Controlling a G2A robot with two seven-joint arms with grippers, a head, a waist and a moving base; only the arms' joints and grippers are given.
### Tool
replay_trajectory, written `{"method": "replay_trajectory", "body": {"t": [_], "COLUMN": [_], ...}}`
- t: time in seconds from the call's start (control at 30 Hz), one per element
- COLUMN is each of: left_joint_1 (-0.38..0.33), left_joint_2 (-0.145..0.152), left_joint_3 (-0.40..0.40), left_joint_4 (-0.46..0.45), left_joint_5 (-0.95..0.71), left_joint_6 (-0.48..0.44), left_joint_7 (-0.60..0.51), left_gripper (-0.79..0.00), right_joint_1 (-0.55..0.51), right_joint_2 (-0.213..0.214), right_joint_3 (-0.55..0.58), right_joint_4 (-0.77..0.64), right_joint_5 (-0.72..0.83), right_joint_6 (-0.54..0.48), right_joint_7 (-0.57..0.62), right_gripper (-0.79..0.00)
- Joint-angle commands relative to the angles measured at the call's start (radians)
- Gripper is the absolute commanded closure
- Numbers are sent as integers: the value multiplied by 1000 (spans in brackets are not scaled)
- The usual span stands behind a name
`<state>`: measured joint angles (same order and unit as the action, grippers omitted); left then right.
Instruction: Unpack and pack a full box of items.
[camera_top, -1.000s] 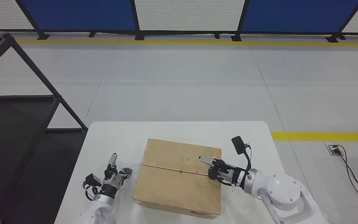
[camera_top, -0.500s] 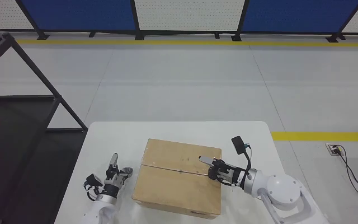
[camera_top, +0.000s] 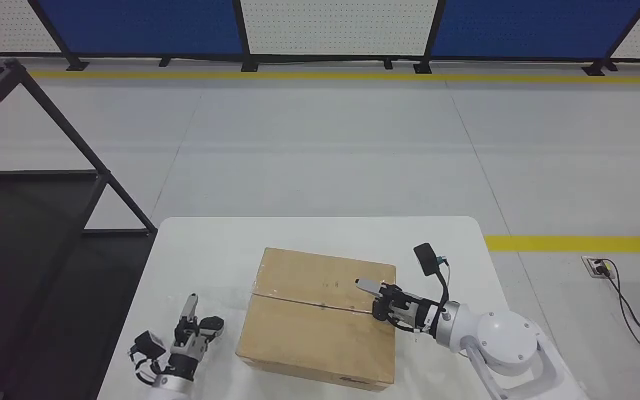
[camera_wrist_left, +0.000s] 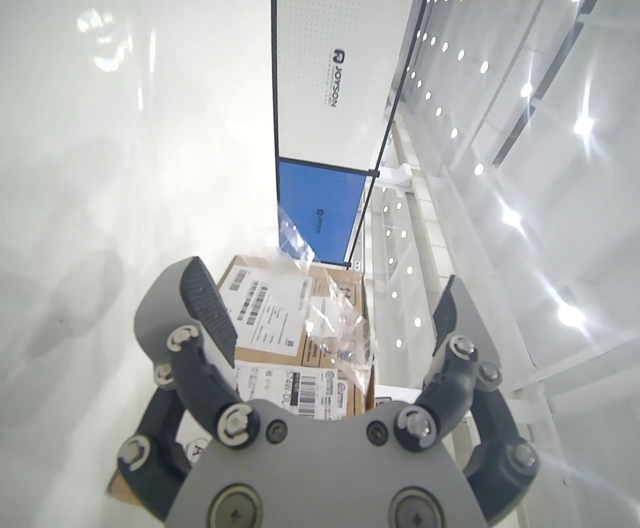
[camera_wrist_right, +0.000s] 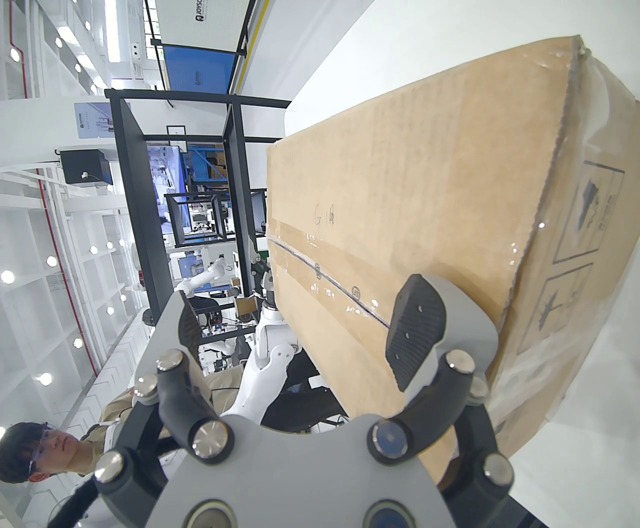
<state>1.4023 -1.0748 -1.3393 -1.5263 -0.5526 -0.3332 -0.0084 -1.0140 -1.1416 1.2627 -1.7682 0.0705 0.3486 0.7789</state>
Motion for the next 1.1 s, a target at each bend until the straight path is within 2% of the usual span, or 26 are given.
{"method": "replay_trajectory", "body": {"t": [0.0,0.23,0.4,0.57,0.87,1.07], "left_joint_1": [-18,-128,-163,-138,-42,-14], "left_joint_2": [-5,-26,-38,-44,-47,-49], "left_joint_3": [11,66,81,55,-16,-57], "left_joint_4": [4,78,117,105,42,14], "left_joint_5": [11,-27,-31,-43,-18,-13], "left_joint_6": [10,66,42,-16,-104,-108], "left_joint_7": [-14,-89,-116,-109,-56,-37], "left_gripper": [-785,-785,-785,-785,-785,-785], "right_joint_1": [0,0,0,0,0,0], "right_joint_2": [0,0,0,0,0,0], "right_joint_3": [0,0,0,0,0,0], "right_joint_4": [0,0,0,0,0,0], "right_joint_5": [0,0,0,0,0,0], "right_joint_6": [0,0,0,0,0,0], "right_joint_7": [0,0,0,0,0,0], "right_gripper": [-785,-785,-785,-785,-785,-785]}}
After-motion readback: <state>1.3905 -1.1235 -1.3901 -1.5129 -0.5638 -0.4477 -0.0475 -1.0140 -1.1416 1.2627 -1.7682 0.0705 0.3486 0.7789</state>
